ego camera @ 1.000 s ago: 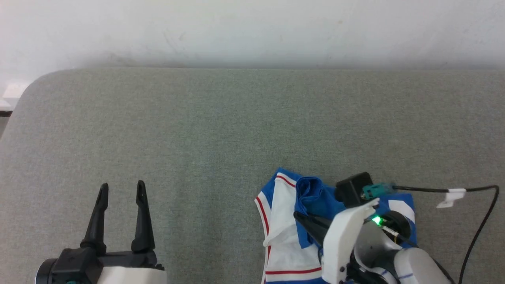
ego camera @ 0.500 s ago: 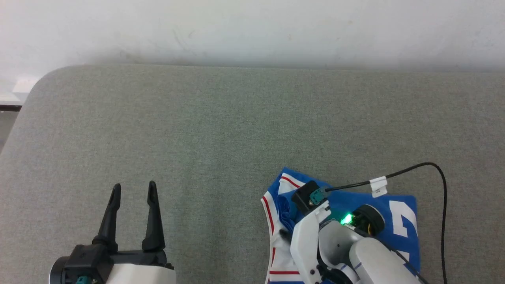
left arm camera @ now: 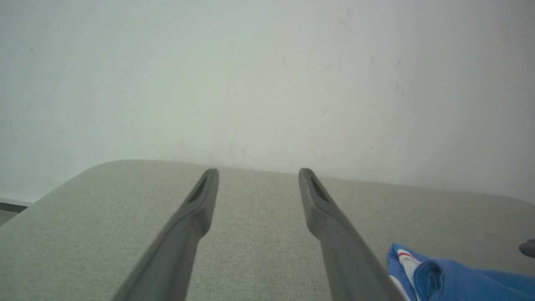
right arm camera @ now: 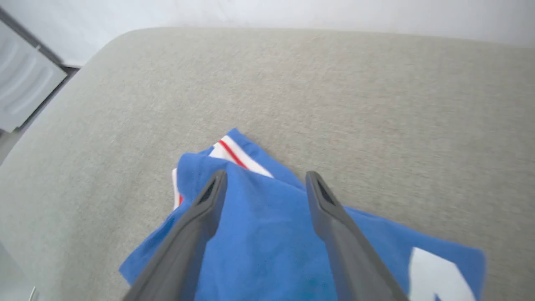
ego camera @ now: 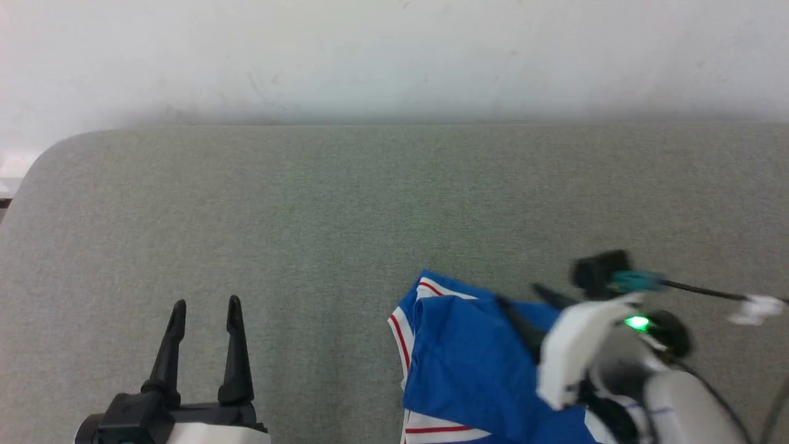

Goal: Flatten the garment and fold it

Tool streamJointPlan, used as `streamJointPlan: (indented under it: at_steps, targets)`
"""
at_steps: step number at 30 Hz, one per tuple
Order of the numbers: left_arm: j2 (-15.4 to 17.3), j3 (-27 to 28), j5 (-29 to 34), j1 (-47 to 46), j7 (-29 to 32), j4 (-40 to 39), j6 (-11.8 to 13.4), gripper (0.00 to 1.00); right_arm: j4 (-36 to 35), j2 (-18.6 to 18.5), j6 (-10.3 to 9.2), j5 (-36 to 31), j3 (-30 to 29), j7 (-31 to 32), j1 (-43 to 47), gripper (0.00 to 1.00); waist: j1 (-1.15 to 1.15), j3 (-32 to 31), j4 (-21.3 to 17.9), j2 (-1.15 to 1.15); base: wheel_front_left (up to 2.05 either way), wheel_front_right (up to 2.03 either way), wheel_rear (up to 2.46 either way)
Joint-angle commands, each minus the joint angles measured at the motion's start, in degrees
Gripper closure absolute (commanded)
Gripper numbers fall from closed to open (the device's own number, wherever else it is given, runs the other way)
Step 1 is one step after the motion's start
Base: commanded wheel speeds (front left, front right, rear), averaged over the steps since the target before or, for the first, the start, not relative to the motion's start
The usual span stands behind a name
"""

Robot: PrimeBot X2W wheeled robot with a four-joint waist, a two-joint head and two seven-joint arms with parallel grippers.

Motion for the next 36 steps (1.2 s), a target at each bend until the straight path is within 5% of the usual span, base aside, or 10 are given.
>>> streamJointPlan:
  at_steps: [1, 6, 9, 26, 27, 29, 36]
  targets:
    - [-0.25, 0.12, 0.53, 0.67, -0.27, -0.23, -0.25, 0.00, -0.83, -0.17, -0.10, -0.86, -1.21, -0.66, 1.39, 0.00, 0.00, -0.14, -0.76, 0.00, 0.00, 0.00, 0.00]
    - [0.13, 0.31, 1.45, 0.65, -0.27, -0.61, -0.53, 0.00, -9.59, -0.19, -0.10, -5.09, -14.33, -3.84, 10.65, 0.00, 0.00, 0.24, -2.17, 0.00, 0.00, 0.00, 0.00]
    - [0.18, 0.49, 1.64, 0.76, -0.27, -1.02, -0.58, 0.00, -11.20, -0.18, -0.10, -5.28, -17.26, -4.48, 14.87, 0.00, 0.00, 0.28, -2.99, 0.00, 0.00, 0.00, 0.00]
    - [2.31, -0.39, 3.07, -1.08, 0.28, -1.44, -1.02, 0.00, 7.12, -0.17, -0.10, 2.66, -15.19, -7.00, 12.24, 0.00, 0.00, 1.12, -1.70, 0.00, 0.00, 0.00, 0.00]
    - [2.34, -0.48, 3.09, -1.19, 0.37, -1.48, -1.00, 0.00, 7.93, -0.17, -0.10, 3.46, -14.48, -7.03, 11.74, 0.11, 0.00, 1.06, -1.69, 0.00, 0.00, 0.00, 0.00]
    - [2.37, -0.74, 3.10, -1.37, 0.48, -1.52, -1.00, 0.00, 9.74, -0.17, -0.10, 4.41, -13.45, -6.59, 10.97, 1.00, 0.00, 0.88, -1.71, 0.00, 0.00, 0.00, 0.00]
    - [2.34, -1.28, 2.90, -1.30, 0.65, -1.65, -0.74, 0.00, 12.05, -0.17, -0.10, 4.68, -13.60, -7.80, 8.76, 1.00, 0.00, 0.70, -2.75, 0.00, 0.00, 0.00, 0.00]
